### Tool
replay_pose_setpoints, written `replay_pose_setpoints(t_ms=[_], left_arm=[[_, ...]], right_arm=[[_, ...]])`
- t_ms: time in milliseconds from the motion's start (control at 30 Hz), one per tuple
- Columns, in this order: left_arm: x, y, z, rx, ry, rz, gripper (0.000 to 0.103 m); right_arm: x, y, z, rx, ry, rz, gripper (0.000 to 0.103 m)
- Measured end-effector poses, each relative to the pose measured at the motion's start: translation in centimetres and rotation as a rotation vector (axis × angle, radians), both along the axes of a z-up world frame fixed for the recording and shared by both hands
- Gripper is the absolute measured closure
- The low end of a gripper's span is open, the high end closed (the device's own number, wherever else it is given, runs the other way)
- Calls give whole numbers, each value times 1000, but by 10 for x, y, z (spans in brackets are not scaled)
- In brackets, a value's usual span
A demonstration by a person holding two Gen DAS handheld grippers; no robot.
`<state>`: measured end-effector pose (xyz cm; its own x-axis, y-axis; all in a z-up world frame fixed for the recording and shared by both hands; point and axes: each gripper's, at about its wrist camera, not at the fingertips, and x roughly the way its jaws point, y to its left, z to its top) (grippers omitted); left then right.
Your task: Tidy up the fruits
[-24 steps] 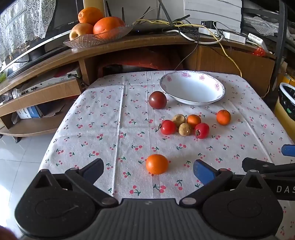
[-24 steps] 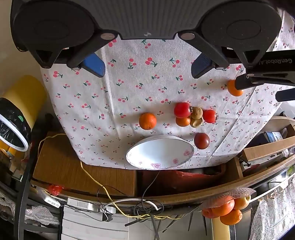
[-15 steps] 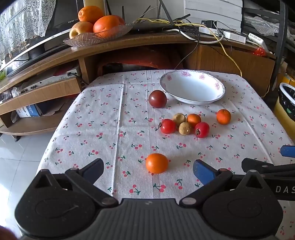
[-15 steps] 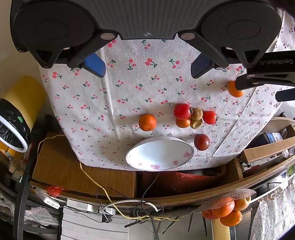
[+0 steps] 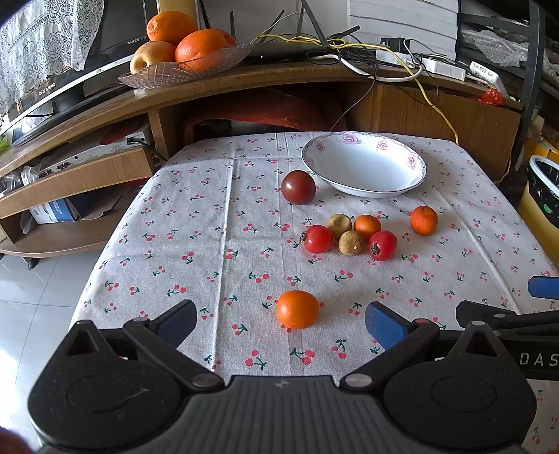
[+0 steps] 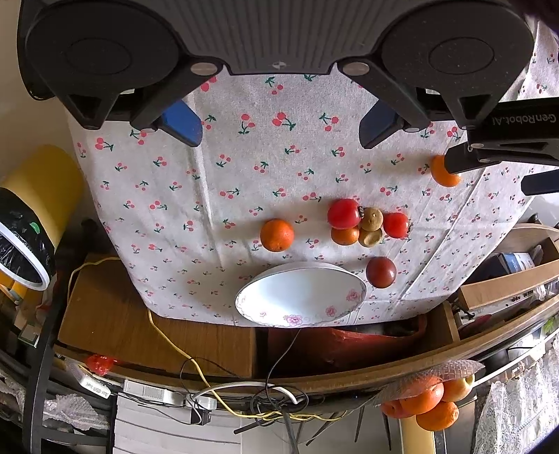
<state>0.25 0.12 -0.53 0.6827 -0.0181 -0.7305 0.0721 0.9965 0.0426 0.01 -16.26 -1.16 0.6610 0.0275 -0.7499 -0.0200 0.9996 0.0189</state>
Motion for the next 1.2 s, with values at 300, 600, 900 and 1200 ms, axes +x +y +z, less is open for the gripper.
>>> replay_pose_setpoints(t_ms=[300, 600, 900, 1200], left_arm=[[1, 0, -2, -2, 4, -5, 0], [1, 0, -7, -1, 15, -8, 0], [3, -1, -9, 0, 27, -18, 0], [3, -1, -10, 4, 28, -20, 0]], right_arm=[[3, 1, -2, 2, 14, 4, 13], [4, 3, -5, 7, 27, 12, 14], [5, 4, -6, 15, 33, 21, 15], [5, 5, -7, 17, 37, 21, 15]])
